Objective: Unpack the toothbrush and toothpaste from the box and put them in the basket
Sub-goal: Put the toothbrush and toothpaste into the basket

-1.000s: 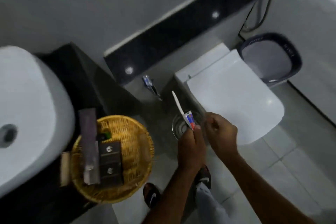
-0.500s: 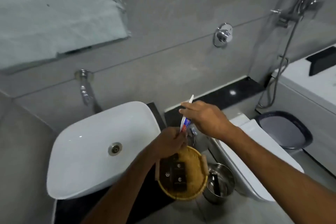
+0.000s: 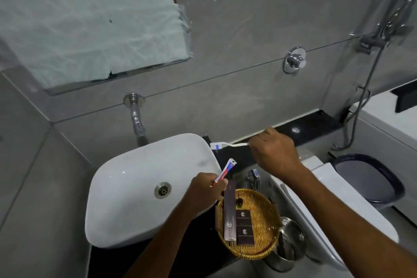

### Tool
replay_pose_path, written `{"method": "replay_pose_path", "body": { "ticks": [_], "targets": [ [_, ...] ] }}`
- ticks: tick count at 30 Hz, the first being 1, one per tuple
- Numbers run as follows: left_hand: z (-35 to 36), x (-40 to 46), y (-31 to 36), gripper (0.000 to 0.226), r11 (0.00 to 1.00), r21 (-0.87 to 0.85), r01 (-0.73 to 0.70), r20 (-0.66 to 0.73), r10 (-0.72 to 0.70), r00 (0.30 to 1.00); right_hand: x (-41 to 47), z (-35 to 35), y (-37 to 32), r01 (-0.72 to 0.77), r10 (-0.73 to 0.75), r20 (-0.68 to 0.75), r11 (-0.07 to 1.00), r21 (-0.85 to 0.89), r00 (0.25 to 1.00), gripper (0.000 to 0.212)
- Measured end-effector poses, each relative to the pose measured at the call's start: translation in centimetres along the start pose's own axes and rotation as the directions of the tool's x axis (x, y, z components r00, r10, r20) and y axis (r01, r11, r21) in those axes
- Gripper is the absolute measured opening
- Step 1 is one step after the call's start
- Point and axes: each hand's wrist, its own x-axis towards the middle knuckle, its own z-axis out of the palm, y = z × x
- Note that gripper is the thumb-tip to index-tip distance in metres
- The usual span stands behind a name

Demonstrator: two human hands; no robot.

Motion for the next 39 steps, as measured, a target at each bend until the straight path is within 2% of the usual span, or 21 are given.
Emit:
{"method": "replay_pose_path", "body": {
  "ticks": [2, 3, 5, 7, 9, 13, 16, 19, 22, 25, 29, 32, 33, 35, 36, 37, 38, 39],
  "targets": [
    [1.1, -0.2, -0.7, 0.036, 0.998, -0.038, 0.056, -0.012, -0.056, 0.998, -2.0, 0.9, 0.4, -0.24, 0.227, 0.121, 0.965, 0.107, 0.966, 0.007],
    [1.6, -0.5, -1.1, 0.036, 0.997, -0.032, 0.067, -0.019, -0.067, 0.998, -3.2, 1.5, 0.4, -0.384, 0.349, 0.197, 0.904, 0.186, 0.916, 0.007],
    [2.6, -1.1, -2.1, 0.033, 0.991, -0.1, 0.091, -0.046, -0.096, 0.994, -5.7, 3.0, -0.2, -0.664, 0.554, 0.371, 0.666, 0.341, 0.745, 0.012],
    [3.9, -2.1, -3.2, 0.028, 0.968, -0.218, 0.122, -0.06, -0.138, 0.989, -8.5, 4.7, -1.2, -0.831, 0.642, 0.528, 0.402, 0.384, 0.555, 0.018],
    [5.3, -3.1, -4.2, 0.026, 0.946, -0.276, 0.167, -0.042, -0.186, 0.982, -10.9, 6.5, -2.4, -0.904, 0.64, 0.639, 0.295, 0.308, 0.427, 0.014],
    [7.9, -4.0, -6.4, 0.028, 0.934, -0.214, 0.285, 0.023, -0.287, 0.958, -13.5, 9.1, -4.0, -0.942, 0.591, 0.746, 0.298, 0.153, 0.308, 0.007],
    [8.9, -4.1, -7.6, 0.025, 0.925, -0.19, 0.33, 0.046, -0.327, 0.944, -13.9, 10.6, -4.6, -0.94, 0.571, 0.772, 0.328, 0.097, 0.28, 0.011],
    [9.5, -3.9, -8.3, 0.027, 0.917, -0.188, 0.353, 0.028, -0.354, 0.935, -14.1, 12.0, -4.9, -0.935, 0.611, 0.747, 0.354, 0.037, 0.261, 0.017],
    [9.7, -3.5, -8.5, 0.027, 0.902, -0.202, 0.38, 0.028, -0.383, 0.923, -14.3, 13.0, -5.2, -0.924, 0.616, 0.742, 0.382, 0.011, 0.264, 0.018],
    [9.7, -3.1, -8.7, 0.027, 0.902, -0.186, 0.389, 0.02, -0.392, 0.92, -14.0, 13.5, -5.4, -0.936, 0.636, 0.741, 0.352, -0.03, 0.215, 0.013],
    [9.7, -2.7, -8.5, 0.028, 0.905, -0.174, 0.389, 0.018, -0.392, 0.92, -13.2, 13.2, -5.6, -0.939, 0.612, 0.756, 0.344, 0.011, 0.233, 0.011],
    [9.2, -2.5, -8.2, 0.027, 0.904, -0.171, 0.391, 0.063, -0.386, 0.92, -13.0, 12.2, -5.1, -0.932, 0.632, 0.718, 0.355, 0.068, 0.293, 0.014],
    [9.0, -2.3, -8.1, 0.026, 0.913, -0.142, 0.382, 0.095, -0.371, 0.924, -12.9, 11.8, -4.8, -0.922, 0.629, 0.699, 0.369, 0.114, 0.339, 0.017],
    [8.6, -1.7, -7.7, 0.023, 0.936, -0.025, 0.35, 0.196, -0.339, 0.92, -12.6, 10.6, -3.8, -0.847, 0.568, 0.648, 0.468, 0.251, 0.506, 0.012],
    [8.4, -1.3, -7.4, 0.022, 0.945, 0.057, 0.323, 0.258, -0.327, 0.909, -12.5, 10.0, -3.3, -0.77, 0.487, 0.627, 0.554, 0.317, 0.608, 0.008],
    [8.2, -0.7, -7.0, 0.023, 0.946, 0.142, 0.291, 0.319, -0.322, 0.891, -12.3, 9.6, -2.6, -0.666, 0.372, 0.617, 0.657, 0.353, 0.694, 0.021],
    [8.2, 0.0, -6.6, 0.022, 0.941, 0.22, 0.257, 0.366, -0.324, 0.872, -11.9, 9.4, -2.0, -0.549, 0.24, 0.628, 0.756, 0.357, 0.74, 0.033],
    [8.3, 0.6, -6.3, 0.021, 0.934, 0.283, 0.216, 0.4, -0.32, 0.859, -11.6, 9.3, -1.5, -0.432, 0.135, 0.648, 0.841, 0.325, 0.75, 0.039]
  ]
}}
